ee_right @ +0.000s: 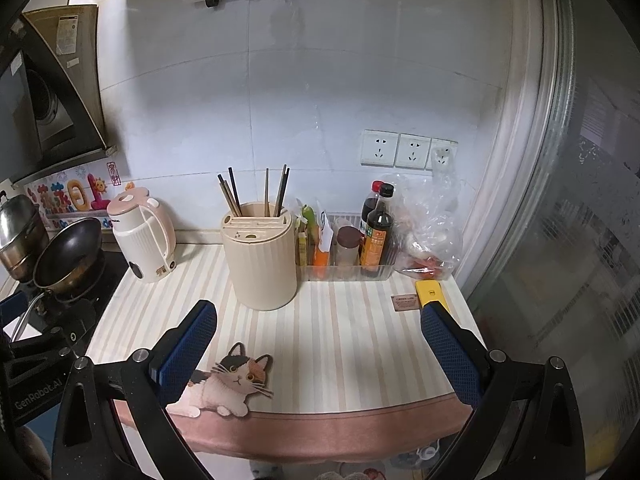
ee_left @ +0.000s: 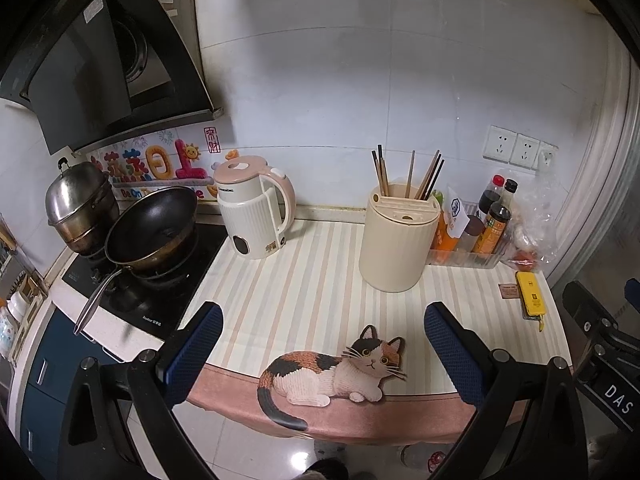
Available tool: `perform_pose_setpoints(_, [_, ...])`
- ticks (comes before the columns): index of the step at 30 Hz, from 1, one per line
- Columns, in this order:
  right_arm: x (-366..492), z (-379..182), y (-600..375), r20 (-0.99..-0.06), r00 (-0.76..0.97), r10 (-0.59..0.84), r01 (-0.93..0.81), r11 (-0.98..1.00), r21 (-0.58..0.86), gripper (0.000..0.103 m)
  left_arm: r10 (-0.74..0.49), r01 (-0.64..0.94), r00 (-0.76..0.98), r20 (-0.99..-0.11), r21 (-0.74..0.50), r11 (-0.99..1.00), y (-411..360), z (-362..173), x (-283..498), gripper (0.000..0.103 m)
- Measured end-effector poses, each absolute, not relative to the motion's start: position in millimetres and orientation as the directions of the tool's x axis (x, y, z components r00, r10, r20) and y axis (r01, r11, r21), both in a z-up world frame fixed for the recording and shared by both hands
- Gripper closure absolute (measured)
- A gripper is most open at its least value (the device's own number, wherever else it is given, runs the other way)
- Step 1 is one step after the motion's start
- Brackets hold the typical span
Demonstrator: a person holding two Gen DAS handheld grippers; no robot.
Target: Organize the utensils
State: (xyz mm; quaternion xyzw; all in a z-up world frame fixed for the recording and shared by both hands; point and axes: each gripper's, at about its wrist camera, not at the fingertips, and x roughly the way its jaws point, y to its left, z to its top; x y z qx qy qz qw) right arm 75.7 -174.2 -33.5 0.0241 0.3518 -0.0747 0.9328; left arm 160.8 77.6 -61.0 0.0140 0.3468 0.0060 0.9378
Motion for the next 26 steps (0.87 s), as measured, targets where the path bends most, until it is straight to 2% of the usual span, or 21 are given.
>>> perform_pose_setpoints(26, [76.3,-31.1,-170.0,-0.656,0.745,-0.122,0.153,0.988,-0.01,0.0,0.021,-0.01,0.776,-0.63,0.022,1.0,77.9,-54.5,157.2,0.0])
